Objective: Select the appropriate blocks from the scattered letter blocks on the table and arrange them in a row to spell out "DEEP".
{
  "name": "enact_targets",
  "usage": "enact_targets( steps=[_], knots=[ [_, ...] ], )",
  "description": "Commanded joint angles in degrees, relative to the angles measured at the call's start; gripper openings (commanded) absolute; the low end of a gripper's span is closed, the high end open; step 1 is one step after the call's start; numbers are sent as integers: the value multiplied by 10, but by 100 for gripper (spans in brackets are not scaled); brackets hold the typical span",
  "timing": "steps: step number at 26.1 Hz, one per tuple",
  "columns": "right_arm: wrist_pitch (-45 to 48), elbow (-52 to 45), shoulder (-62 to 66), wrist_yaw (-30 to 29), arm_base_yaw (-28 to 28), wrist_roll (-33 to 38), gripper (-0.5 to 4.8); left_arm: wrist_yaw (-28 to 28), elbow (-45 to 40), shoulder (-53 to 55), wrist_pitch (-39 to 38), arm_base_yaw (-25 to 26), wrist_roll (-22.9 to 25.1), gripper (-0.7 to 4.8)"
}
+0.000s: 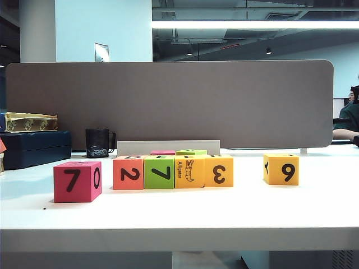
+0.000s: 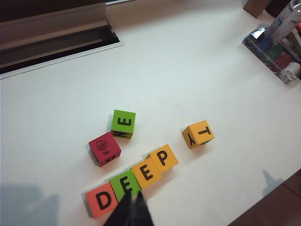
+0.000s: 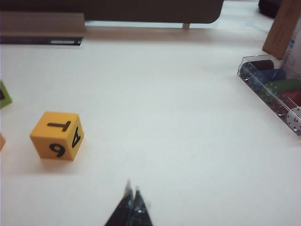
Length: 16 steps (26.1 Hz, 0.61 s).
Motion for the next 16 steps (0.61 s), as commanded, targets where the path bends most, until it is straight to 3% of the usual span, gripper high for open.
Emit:
enact_targets(
  steps=[1,16],
  knots=[
    [23,-25,-29,0,-5,19,-1,2,2,-3,5,-1,1,-6],
    [27,-81,-88,2,-11,19,-1,1,2,-3,5,-1,1,-6]
  ],
)
